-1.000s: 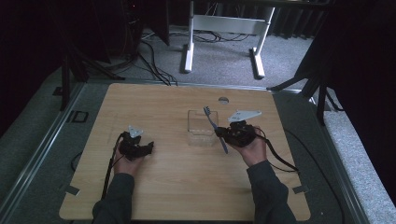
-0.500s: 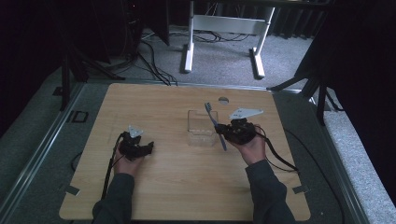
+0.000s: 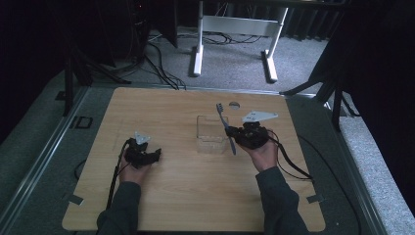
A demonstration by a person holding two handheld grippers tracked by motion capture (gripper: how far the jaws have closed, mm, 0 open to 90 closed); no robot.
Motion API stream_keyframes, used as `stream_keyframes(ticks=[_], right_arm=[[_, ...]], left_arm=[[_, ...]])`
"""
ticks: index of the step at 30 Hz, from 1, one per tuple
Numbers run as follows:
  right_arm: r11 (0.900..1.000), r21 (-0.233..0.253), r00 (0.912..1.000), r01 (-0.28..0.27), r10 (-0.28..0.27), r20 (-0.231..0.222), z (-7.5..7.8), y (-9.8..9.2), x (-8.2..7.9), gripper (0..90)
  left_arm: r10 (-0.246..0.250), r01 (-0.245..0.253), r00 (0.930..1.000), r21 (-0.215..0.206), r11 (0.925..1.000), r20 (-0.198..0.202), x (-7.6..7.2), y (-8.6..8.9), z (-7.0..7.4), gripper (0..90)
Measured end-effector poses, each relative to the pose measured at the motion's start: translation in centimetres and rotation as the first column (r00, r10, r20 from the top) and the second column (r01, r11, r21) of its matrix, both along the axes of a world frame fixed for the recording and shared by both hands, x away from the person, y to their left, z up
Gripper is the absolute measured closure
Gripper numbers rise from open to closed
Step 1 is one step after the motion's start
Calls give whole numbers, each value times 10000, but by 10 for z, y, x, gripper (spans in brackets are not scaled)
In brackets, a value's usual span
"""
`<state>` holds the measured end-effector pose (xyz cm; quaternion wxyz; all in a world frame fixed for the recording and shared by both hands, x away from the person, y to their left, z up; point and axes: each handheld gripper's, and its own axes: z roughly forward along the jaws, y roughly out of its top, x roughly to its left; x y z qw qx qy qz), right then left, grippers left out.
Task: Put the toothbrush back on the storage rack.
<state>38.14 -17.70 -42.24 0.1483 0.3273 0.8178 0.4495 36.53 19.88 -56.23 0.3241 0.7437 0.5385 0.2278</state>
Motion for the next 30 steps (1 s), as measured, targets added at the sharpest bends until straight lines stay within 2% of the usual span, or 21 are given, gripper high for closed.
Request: stream_keyframes(ticks=[4,12,20,30], right_arm=[[9996,281,10000,64,-63,-37,1,0,2,825],[9991,390,9998,150,-154,103,1,0,4,825],[9961,839,9995,272,-282,107,2,0,6,825],[9946,1035,9989,119,-164,430,10,8,6,825]], left_arm=[[0,0,10000,-1,10000,1,0,0,0,319],[1,-1,10000,-2,10000,1,0,0,0,318],[1,-1,10000,-2,10000,3,0,0,0,318],[19,-19,10000,-27,10000,15,0,0,0,319]])
